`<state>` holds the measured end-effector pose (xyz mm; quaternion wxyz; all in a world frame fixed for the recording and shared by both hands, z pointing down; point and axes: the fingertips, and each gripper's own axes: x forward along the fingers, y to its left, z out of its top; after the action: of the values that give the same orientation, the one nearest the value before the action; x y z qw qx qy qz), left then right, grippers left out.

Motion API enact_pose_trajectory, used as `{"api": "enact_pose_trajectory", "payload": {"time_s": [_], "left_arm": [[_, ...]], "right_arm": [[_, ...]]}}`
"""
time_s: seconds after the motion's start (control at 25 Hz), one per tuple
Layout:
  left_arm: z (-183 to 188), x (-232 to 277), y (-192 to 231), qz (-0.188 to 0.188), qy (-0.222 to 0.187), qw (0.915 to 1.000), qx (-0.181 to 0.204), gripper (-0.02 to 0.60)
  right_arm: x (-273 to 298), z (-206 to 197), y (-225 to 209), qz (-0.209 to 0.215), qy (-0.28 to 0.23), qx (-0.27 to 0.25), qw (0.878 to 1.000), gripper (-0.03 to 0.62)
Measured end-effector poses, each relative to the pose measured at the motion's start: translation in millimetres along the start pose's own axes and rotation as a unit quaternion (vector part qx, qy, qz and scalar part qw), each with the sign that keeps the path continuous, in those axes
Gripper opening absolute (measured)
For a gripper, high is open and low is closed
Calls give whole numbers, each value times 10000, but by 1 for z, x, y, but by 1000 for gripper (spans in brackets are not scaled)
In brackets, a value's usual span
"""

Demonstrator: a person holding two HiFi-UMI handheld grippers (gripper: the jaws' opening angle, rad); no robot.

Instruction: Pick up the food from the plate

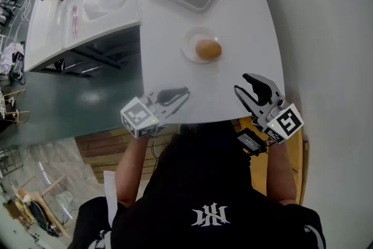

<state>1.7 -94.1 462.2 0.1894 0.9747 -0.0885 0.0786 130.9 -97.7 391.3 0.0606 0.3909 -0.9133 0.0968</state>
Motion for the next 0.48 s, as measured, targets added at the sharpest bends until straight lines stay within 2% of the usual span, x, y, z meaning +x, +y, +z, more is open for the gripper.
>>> {"api": "enact_pose_trajectory", "payload": {"time_s": [0.12, 0.24, 0.48], "left_arm": [[5, 8, 10, 37, -25, 10000, 16, 11], [8, 18, 21, 22, -59, 10000, 7, 11], [11, 36, 38, 49, -15, 10000, 82, 11]], "right_arm": [[7, 0, -9, 68, 36, 0, 10000, 69], [17, -4, -20, 101, 47, 64, 9999, 37], [38, -19, -33, 282, 119, 185, 9994, 23]]}}
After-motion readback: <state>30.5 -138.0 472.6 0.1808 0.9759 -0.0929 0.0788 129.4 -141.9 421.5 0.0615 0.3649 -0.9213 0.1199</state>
